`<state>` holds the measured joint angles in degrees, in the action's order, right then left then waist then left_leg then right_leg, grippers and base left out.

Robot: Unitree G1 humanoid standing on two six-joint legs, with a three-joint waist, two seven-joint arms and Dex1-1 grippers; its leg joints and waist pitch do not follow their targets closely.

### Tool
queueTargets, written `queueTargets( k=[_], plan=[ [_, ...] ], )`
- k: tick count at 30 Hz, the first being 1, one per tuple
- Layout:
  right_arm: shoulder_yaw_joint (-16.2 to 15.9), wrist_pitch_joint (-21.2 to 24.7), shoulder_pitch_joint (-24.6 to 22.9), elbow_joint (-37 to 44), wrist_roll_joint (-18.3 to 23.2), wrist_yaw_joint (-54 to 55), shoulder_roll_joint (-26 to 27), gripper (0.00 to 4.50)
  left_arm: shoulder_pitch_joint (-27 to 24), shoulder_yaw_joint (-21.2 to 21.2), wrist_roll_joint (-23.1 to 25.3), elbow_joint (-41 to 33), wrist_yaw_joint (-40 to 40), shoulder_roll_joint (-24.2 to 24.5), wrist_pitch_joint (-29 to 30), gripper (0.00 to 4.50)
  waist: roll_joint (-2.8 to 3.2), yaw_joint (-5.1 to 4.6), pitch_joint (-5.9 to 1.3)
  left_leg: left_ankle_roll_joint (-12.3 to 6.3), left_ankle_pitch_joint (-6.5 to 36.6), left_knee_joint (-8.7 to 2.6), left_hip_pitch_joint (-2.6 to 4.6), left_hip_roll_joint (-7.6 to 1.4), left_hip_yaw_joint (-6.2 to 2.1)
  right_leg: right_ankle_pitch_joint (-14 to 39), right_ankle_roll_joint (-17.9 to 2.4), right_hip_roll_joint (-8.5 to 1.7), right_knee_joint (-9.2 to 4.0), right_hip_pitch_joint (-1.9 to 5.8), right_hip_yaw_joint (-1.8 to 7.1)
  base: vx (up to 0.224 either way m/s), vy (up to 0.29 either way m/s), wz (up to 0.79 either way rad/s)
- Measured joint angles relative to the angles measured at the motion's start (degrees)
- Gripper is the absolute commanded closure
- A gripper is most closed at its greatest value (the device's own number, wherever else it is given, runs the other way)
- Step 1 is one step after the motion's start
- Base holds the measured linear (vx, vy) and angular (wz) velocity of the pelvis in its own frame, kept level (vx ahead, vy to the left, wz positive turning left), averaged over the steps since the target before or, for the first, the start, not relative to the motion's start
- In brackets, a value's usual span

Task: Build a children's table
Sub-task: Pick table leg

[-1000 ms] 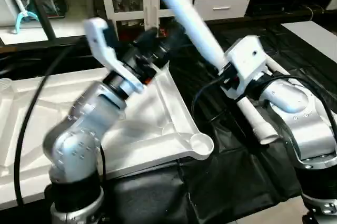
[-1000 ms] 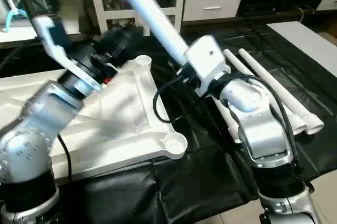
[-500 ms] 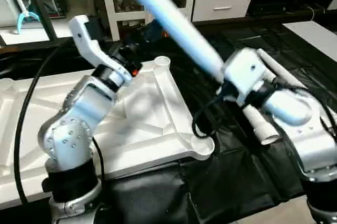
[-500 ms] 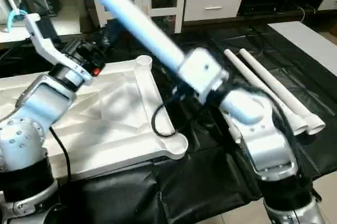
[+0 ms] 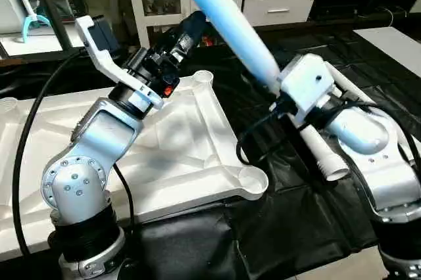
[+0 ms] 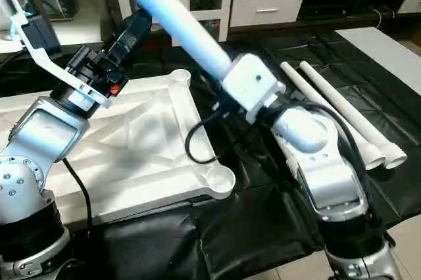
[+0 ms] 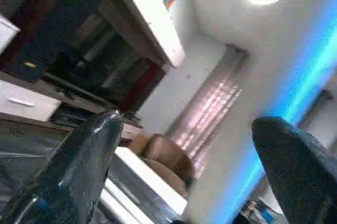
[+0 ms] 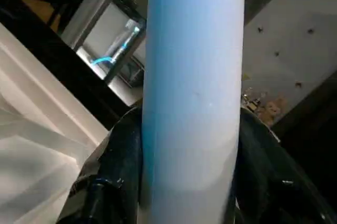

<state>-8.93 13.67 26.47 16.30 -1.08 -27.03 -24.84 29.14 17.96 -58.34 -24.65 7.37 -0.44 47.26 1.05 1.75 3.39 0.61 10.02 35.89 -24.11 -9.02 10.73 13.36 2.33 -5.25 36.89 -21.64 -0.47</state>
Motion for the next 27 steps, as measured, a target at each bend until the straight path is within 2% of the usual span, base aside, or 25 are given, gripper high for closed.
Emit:
queueTargets(
  k=[7,14,23,25,27],
  plan=[
    [0.2,2.1,0.0,-0.7,-0.5,0.5,0.5,2.64,0.0,-0.9,-1.1,-0.6,0.1,1.0,-0.1,0.00,0.03,-0.15,-0.01,0.02,0.0,0.00,0.01,-0.02,0.00,0.0,0.0,0.03,0.04,-0.04,0.02,0.000,0.000,0.00],
    [-3.4,2.8,-3.8,-0.7,-2.3,-1.5,-1.1,2.64,0.0,-1.0,-1.6,-0.7,0.5,1.5,-1.1,0.00,0.05,-0.05,0.00,0.02,0.0,0.01,0.01,-0.02,0.00,0.0,0.0,0.03,0.01,-0.01,0.02,0.000,0.000,0.00],
    [-3.7,3.3,-3.6,-0.6,-4.1,-1.5,-1.2,2.64,0.0,-1.5,-1.0,-0.4,-0.7,1.9,-2.8,0.00,0.05,-0.07,0.01,0.04,0.0,0.01,0.05,-0.02,0.00,-0.1,0.0,0.03,0.04,0.01,0.01,0.000,0.000,0.00],
    [-3.9,3.4,-3.6,-0.7,-4.3,-1.5,-1.3,2.64,0.0,-1.5,-0.5,-0.2,-1.2,1.9,-3.2,0.30,0.06,-0.07,0.00,0.04,0.0,0.01,0.05,-0.02,0.00,-0.1,0.0,0.03,0.05,0.01,0.01,0.000,0.000,0.00],
    [-4.0,3.5,-3.6,-0.7,-4.5,-1.5,-1.3,2.64,0.0,-1.5,0.2,1.0,-2.4,1.9,-4.0,0.37,0.09,-0.05,-0.01,0.05,0.0,0.01,0.05,-0.02,-0.01,-0.1,0.0,0.03,0.05,0.01,0.01,0.000,0.000,0.00]
  ],
)
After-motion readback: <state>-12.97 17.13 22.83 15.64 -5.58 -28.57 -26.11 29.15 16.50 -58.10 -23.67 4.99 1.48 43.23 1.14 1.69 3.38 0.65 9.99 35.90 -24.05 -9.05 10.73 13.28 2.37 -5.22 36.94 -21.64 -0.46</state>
